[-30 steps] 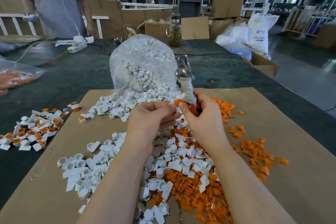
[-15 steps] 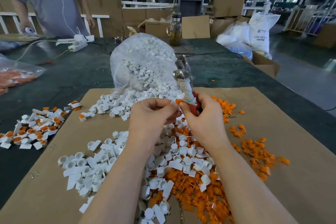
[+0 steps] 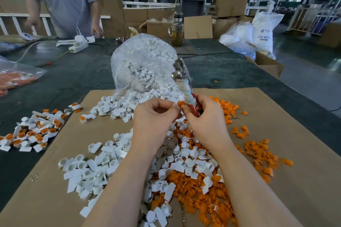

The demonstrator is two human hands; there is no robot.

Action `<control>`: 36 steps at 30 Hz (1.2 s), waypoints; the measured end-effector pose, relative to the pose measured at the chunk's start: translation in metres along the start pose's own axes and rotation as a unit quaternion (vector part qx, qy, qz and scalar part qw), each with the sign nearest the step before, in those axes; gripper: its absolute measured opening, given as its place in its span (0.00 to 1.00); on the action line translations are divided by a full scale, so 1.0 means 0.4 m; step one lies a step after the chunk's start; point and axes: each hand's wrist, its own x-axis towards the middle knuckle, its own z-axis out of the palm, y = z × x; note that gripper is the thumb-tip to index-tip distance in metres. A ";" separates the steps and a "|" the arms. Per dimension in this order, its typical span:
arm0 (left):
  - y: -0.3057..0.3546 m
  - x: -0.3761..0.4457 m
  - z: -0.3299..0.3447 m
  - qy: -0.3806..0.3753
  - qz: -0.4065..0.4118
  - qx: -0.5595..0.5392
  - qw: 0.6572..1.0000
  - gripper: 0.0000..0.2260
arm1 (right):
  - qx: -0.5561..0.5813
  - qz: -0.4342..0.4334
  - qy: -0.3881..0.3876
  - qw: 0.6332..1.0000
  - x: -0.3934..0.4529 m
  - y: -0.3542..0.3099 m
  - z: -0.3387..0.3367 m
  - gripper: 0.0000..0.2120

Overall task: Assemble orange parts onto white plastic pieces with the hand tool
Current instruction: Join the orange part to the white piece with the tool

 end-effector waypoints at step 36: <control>0.007 0.034 -0.053 0.028 0.088 -0.040 0.995 0.04 | 0.029 0.112 -0.331 0.936 -0.003 -0.007 -0.095 0.21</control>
